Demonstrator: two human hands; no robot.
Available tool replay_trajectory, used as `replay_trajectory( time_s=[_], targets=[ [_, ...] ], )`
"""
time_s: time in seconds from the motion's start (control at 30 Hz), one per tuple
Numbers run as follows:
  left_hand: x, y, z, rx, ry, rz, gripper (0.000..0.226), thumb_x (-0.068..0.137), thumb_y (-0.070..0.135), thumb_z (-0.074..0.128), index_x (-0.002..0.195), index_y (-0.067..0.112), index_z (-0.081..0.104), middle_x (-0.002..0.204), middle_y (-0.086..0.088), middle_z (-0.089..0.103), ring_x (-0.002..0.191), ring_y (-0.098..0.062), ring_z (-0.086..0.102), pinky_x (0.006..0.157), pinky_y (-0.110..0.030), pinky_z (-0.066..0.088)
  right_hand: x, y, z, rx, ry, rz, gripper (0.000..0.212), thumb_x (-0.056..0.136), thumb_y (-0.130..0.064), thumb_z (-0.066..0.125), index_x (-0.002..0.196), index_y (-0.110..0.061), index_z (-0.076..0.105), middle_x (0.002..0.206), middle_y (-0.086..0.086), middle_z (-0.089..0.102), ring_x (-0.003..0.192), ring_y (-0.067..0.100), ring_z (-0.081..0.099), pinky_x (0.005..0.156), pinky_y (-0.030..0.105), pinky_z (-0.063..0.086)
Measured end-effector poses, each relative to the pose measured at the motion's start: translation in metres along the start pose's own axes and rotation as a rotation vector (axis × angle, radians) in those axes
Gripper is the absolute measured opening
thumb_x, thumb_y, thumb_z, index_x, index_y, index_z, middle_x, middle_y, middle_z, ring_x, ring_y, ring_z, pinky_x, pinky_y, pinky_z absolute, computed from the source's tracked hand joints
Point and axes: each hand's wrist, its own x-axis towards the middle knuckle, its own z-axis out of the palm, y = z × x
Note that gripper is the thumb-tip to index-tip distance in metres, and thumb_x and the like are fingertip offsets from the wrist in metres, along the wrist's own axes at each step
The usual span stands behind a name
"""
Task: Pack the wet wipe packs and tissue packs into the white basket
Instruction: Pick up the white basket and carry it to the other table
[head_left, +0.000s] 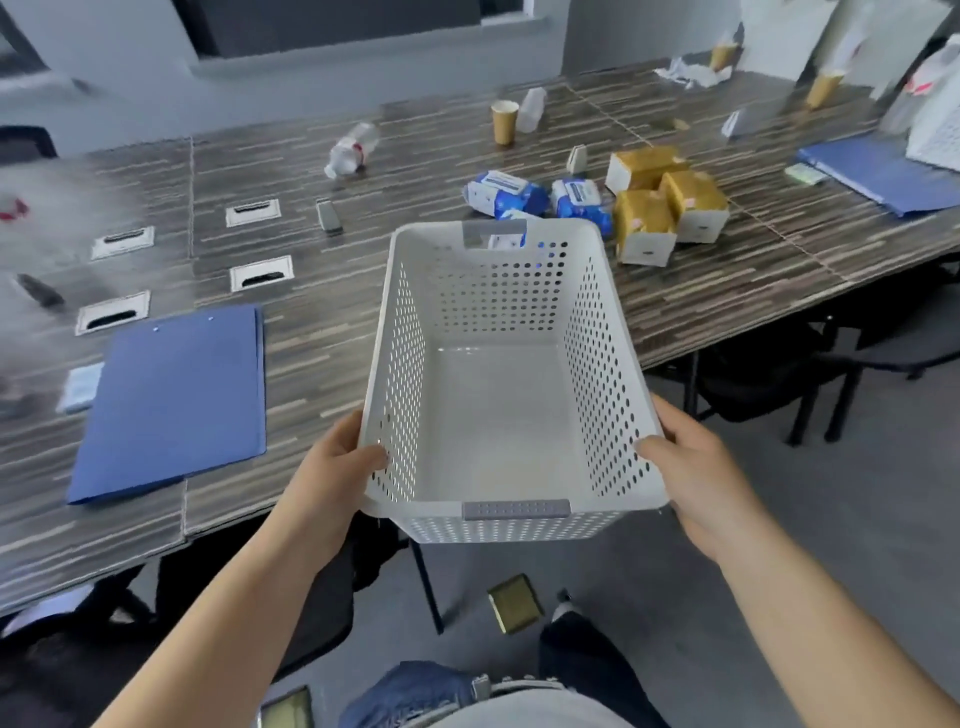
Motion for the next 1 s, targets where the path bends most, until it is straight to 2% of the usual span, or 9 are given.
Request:
replay_trajectory(
  time_s=[0.17,0.3,0.43,0.53,0.63,0.73,0.87,0.93,1.0],
  targets=[
    [0.008,0.013,0.032,-0.083,0.134,0.002,0.057,0.084,-0.015,0.035,0.099,0.029,0.068,0.111,-0.014,0.07,0.109,-0.042,0.061,0.099,-0.055,0.044,0.065,-0.021,-0.022,-0.06,-0.147,0.001,0.063,0.089,0.002,0.042,0.094,-0.058,0.062,0.106,-0.02,0.07,0.104,0.011,0.065,0.099,0.042,0.049],
    [0.012,0.02,0.051,-0.123,0.233,-0.004,0.061,0.085,-0.015,0.035,0.098,0.035,0.068,0.104,-0.005,0.074,0.102,-0.032,0.067,0.088,-0.045,0.052,0.105,-0.037,-0.028,-0.091,-0.284,-0.015,0.064,0.089,0.003,0.042,0.095,-0.058,0.06,0.109,-0.019,0.068,0.106,0.01,0.063,0.1,0.04,0.047],
    [0.019,0.025,0.055,-0.147,0.285,-0.011,0.064,0.087,-0.015,0.035,0.097,0.04,0.066,0.097,0.003,0.076,0.09,-0.02,0.07,0.075,-0.033,0.053,0.129,-0.043,-0.02,-0.094,-0.366,-0.003,0.06,0.091,0.004,0.04,0.098,-0.053,0.059,0.112,-0.015,0.067,0.104,0.01,0.063,0.093,0.034,0.05],
    [0.029,0.028,0.05,-0.163,0.324,-0.023,0.062,0.088,-0.014,0.037,0.101,0.04,0.064,0.092,0.007,0.077,0.087,-0.018,0.071,0.073,-0.032,0.053,0.147,-0.046,-0.008,-0.109,-0.398,0.003,0.06,0.09,0.003,0.041,0.1,-0.053,0.059,0.106,-0.019,0.069,0.105,0.011,0.064,0.097,0.039,0.049],
    [0.041,0.031,0.042,-0.176,0.357,-0.032,0.059,0.088,-0.014,0.037,0.103,0.036,0.065,0.092,0.005,0.077,0.088,-0.019,0.071,0.079,-0.036,0.054,0.163,-0.049,0.005,-0.127,-0.409,0.009,0.063,0.089,0.004,0.042,0.088,-0.054,0.065,0.095,-0.025,0.071,0.104,0.01,0.064,0.102,0.043,0.046],
    [0.06,0.033,0.031,-0.182,0.371,-0.049,0.058,0.087,-0.014,0.037,0.105,0.033,0.066,0.092,0.002,0.077,0.086,-0.022,0.071,0.077,-0.037,0.054,0.177,-0.054,0.02,-0.122,-0.413,0.023,0.062,0.088,0.004,0.042,0.089,-0.053,0.067,0.098,-0.023,0.072,0.105,0.011,0.064,0.102,0.045,0.046],
    [0.102,0.045,0.002,-0.141,0.394,-0.06,0.061,0.085,-0.011,0.037,0.108,0.036,0.067,0.098,-0.001,0.076,0.085,-0.027,0.066,0.078,-0.038,0.046,0.209,-0.064,0.051,-0.085,-0.371,0.034,0.055,0.087,0.007,0.043,0.114,-0.036,0.064,0.112,-0.01,0.071,0.105,0.013,0.065,0.102,0.045,0.046],
    [0.122,0.056,-0.011,-0.142,0.386,-0.061,0.059,0.085,-0.011,0.036,0.109,0.034,0.066,0.095,-0.001,0.076,0.081,-0.026,0.066,0.071,-0.036,0.048,0.224,-0.072,0.065,-0.088,-0.375,0.039,0.054,0.087,0.007,0.042,0.111,-0.035,0.065,0.113,-0.008,0.071,0.103,0.012,0.066,0.099,0.041,0.049],
    [0.145,0.067,-0.025,-0.143,0.384,-0.052,0.059,0.085,-0.012,0.036,0.109,0.033,0.066,0.093,0.0,0.076,0.081,-0.027,0.066,0.071,-0.038,0.049,0.246,-0.082,0.082,-0.099,-0.383,0.035,0.054,0.087,0.006,0.042,0.103,-0.039,0.065,0.107,-0.013,0.072,0.101,0.008,0.066,0.094,0.037,0.05]
  ],
)
